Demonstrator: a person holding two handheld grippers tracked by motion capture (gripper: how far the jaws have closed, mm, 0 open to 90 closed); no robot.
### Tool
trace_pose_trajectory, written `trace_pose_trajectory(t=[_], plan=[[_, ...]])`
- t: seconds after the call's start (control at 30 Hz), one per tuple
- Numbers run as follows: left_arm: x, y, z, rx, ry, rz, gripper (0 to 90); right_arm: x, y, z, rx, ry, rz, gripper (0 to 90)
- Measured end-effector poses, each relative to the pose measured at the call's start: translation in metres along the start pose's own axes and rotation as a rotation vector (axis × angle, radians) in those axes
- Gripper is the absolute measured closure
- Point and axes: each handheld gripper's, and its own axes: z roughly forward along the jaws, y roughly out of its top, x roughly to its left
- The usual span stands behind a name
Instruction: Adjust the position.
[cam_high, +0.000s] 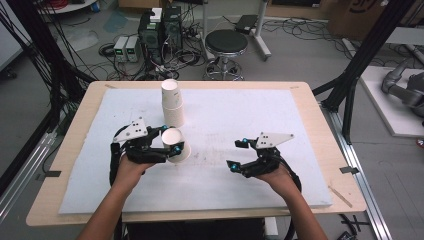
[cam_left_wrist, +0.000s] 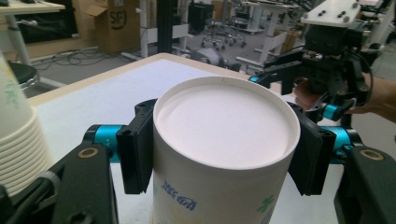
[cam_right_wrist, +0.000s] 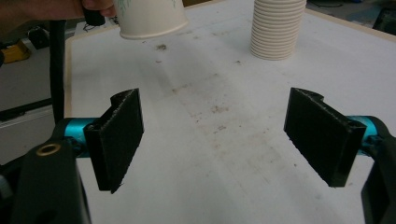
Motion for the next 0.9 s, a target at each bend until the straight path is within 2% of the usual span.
trace_pose_trajectory(t=[0.1,0.13,0.4,0.63,0.9], plan=[[-0.002,0.000,0.006,0.010,-0.035,-0.004,34.9,0.003,0.007,0.009,-0.012,0.044,-0.016,20.4],[-0.003,0.000,0.008,0.016,-0.046,-0.002,34.9,0.003,0.007,0.009,-0.012,0.044,-0.016,20.4],[-0.013,0.000,0.024,0.040,-0.120,0.011,34.8,0.012,0.020,0.033,0.008,0.138,-0.065,20.5],[-0.020,0.001,0.032,0.050,-0.153,0.021,34.8,0.017,0.023,0.046,0.016,0.186,-0.073,20.5],[-0.023,0.002,0.037,0.056,-0.182,0.025,34.9,0.022,0.025,0.054,0.007,0.218,-0.087,20.5]])
